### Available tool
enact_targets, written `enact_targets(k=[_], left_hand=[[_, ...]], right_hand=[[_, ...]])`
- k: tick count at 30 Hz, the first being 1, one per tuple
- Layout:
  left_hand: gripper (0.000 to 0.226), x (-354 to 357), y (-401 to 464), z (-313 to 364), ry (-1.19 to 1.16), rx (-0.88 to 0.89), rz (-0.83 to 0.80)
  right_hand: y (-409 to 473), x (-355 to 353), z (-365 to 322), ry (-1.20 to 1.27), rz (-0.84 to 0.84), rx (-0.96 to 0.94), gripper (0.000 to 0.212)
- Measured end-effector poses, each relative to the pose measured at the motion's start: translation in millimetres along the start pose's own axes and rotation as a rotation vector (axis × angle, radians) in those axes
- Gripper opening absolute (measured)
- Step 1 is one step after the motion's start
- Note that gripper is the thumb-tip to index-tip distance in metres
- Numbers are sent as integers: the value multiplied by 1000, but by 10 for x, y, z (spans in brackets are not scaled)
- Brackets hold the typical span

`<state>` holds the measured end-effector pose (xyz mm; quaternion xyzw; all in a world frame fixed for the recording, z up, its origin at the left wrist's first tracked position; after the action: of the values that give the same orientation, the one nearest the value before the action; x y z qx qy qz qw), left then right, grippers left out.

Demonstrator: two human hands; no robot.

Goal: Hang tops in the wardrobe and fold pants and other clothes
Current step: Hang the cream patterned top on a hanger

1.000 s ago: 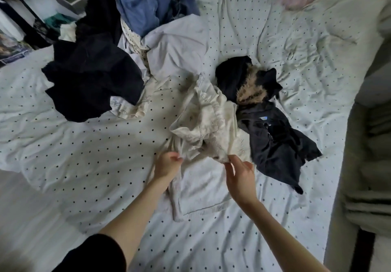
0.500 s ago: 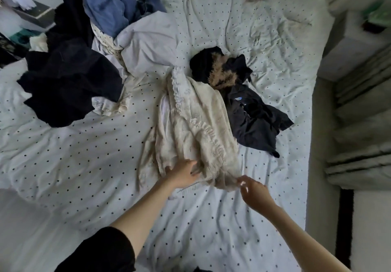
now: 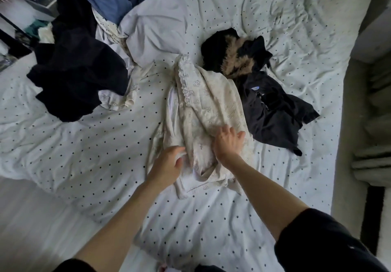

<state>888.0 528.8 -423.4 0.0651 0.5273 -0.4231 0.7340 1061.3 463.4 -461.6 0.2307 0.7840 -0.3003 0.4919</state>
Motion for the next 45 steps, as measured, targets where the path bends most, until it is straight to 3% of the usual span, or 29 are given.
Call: enact_targets(k=[2,5,8,11,13,15,17,20,22,25,29,34,40,45], left_hand=[[38,-84,52,-45,16,-10,31],[45,-177,182,60,-4,-38,80],[55,-255,387,438,10,35,175],[68,-274,648,927,147,200,174],[62,-256,818,1131,327,283,166],[42,-203,946,1344,479,360,185],[26,-141,969,1523,524,419,223],[15,-170,934,1688,296,405,243],[15,-282,953,1723,158,348,193],[23,-570,1018,1762,155,338,182],[33,-1261,939,1722,166,366,250],[33,-2181,408,1292,132,309,400],[25,-3446,-860,399,143,135,822],[29,-4038,-2410,-602,123,-71,1115]], right_hand=[[29,-32,101,139,60,32,26],[-109,-181,320,585,129,141,18],[-266,-373,545,1030,33,181,15],[-411,-692,780,1270,-45,187,27],[-504,-859,921,1347,-53,208,32],[-621,-1049,1094,1392,-11,218,20],[-735,-1206,1272,1378,42,233,14],[-833,-1373,1548,1210,129,286,22],[-839,-1503,1643,1043,167,295,28],[-727,-1657,1559,865,125,219,12],[-531,-2089,1095,648,163,16,26],[-320,-2711,121,482,325,-239,20],[-523,-3192,-1702,419,382,-610,25],[-1378,-3295,-3301,467,410,-941,27]])
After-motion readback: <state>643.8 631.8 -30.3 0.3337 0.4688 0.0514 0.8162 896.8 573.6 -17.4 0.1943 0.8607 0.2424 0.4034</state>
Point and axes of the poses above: each hand's wrist, its own y-axis towards the middle knuckle, its own x-axis out of the palm, z = x × y, the point moved 6 cm from there along y, towards the middle knuckle, and after that the axes turned 14 degrees about y, right-handed, at the moved point
